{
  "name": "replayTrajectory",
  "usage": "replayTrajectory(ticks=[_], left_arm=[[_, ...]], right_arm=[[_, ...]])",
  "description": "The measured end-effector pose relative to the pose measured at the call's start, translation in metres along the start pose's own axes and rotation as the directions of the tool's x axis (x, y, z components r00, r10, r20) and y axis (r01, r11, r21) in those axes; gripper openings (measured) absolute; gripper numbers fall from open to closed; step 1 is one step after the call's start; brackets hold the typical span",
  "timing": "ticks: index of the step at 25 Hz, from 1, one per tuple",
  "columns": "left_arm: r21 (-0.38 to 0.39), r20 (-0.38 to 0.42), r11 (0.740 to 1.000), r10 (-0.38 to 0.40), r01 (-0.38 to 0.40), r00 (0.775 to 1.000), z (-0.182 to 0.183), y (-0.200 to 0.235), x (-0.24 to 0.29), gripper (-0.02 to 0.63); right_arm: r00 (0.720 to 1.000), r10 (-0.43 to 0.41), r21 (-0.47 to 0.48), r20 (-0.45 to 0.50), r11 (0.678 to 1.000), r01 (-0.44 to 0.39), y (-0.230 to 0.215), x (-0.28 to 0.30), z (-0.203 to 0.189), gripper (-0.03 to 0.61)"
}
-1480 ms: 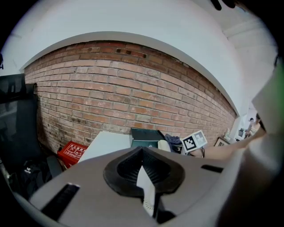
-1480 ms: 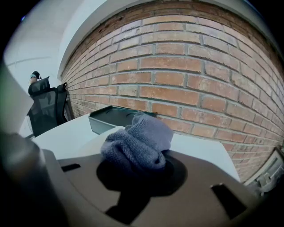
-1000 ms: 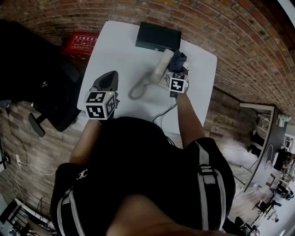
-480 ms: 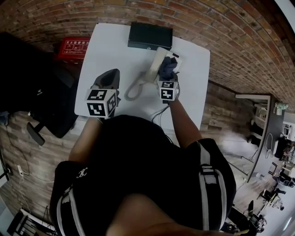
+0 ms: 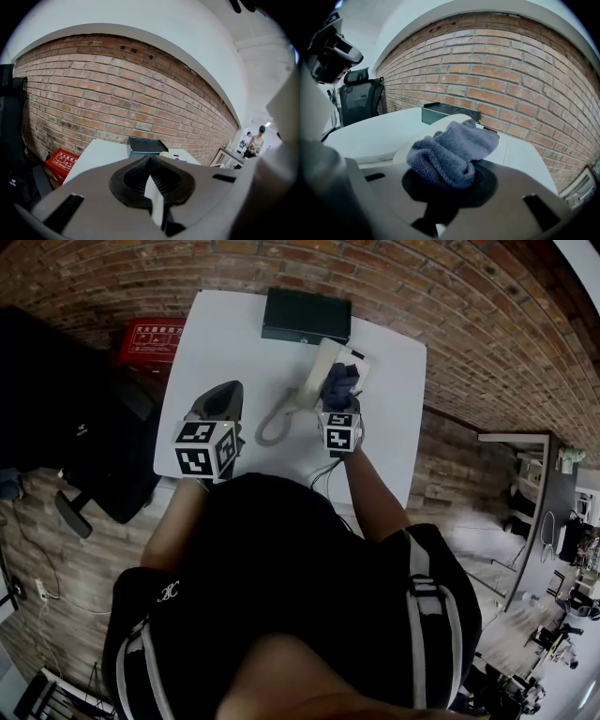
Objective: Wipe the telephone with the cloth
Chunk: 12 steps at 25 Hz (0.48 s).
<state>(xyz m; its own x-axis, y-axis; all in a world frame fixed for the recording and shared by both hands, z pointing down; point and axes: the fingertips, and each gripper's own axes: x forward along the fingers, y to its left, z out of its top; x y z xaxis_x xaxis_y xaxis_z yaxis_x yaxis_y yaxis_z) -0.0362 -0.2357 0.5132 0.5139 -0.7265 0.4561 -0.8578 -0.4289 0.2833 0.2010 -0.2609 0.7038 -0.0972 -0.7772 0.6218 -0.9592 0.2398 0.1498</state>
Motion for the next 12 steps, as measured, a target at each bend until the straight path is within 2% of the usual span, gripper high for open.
replayTrajectory(ticks=[12], left_arm=[[0.007, -0.002, 1.000, -0.026, 0.026, 1.000, -0.001, -0.009, 0.001, -0.006]], right_arm=[[0.999, 0.048, -0.043, -0.025, 0.998, -0.049, 0.021, -0.019, -0.019, 0.061]])
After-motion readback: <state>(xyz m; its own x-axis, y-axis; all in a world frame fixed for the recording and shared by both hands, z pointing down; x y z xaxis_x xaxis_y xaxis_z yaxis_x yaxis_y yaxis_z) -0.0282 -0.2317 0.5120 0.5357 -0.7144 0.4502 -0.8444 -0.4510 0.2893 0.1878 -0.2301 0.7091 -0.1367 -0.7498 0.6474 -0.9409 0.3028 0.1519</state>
